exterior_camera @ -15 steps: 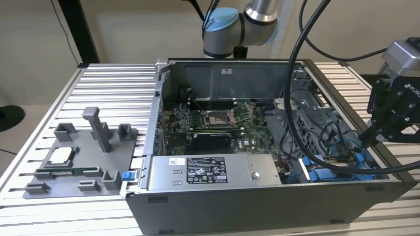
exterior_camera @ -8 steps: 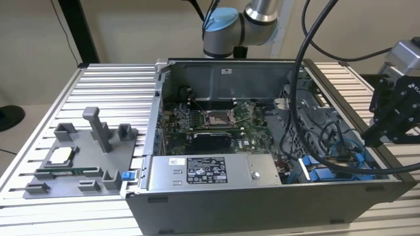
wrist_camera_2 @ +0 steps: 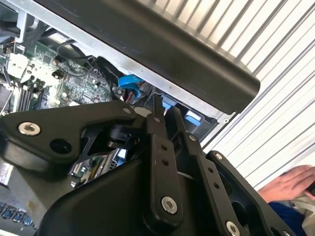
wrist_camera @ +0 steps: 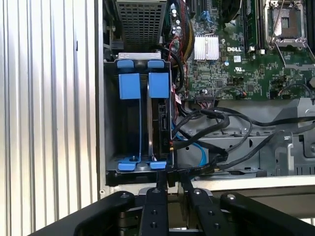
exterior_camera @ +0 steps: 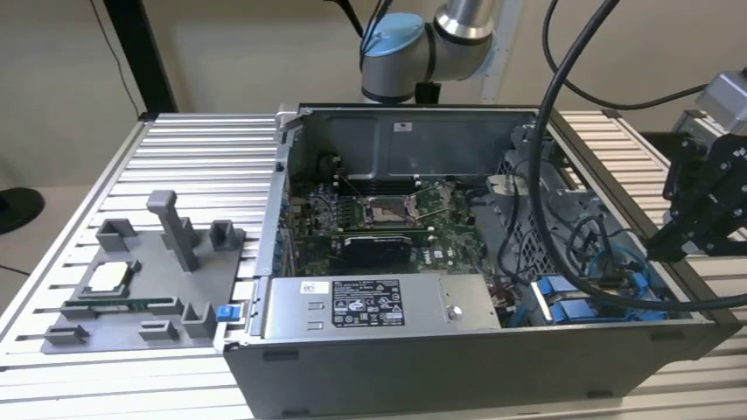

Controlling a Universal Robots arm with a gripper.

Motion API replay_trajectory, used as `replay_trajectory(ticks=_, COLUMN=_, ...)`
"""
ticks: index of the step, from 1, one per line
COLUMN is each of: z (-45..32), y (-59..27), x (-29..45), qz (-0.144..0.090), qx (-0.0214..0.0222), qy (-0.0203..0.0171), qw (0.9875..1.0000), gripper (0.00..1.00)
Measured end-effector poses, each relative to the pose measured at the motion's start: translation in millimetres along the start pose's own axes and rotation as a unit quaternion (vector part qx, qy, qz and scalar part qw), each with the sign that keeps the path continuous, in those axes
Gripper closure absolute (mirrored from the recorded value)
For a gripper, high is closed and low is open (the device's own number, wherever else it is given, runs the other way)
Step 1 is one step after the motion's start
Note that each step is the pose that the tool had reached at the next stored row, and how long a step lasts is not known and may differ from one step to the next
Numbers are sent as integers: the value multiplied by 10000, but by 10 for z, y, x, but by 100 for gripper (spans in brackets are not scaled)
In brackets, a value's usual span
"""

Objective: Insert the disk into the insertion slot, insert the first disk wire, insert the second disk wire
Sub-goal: 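Insert the second disk wire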

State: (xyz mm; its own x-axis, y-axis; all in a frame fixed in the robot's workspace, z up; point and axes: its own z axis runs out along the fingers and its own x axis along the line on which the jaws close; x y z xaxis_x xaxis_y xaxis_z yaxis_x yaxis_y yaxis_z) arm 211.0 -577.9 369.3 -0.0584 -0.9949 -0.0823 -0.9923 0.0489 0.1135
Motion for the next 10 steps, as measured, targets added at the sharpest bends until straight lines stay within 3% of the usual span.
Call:
replay_trajectory(ticks=6, z=11, y=-9, x=1, qz=17, qx=-51, qy=2, qw=10000, gripper=0)
replay_trajectory(ticks=7, z=13, y=-10, x=1, qz=20, qx=-57, qy=2, qw=10000, gripper=100)
replay_trajectory(ticks=10, z=18, y=-11, x=1, qz=27, qx=-70, qy=0, qw=10000, gripper=100)
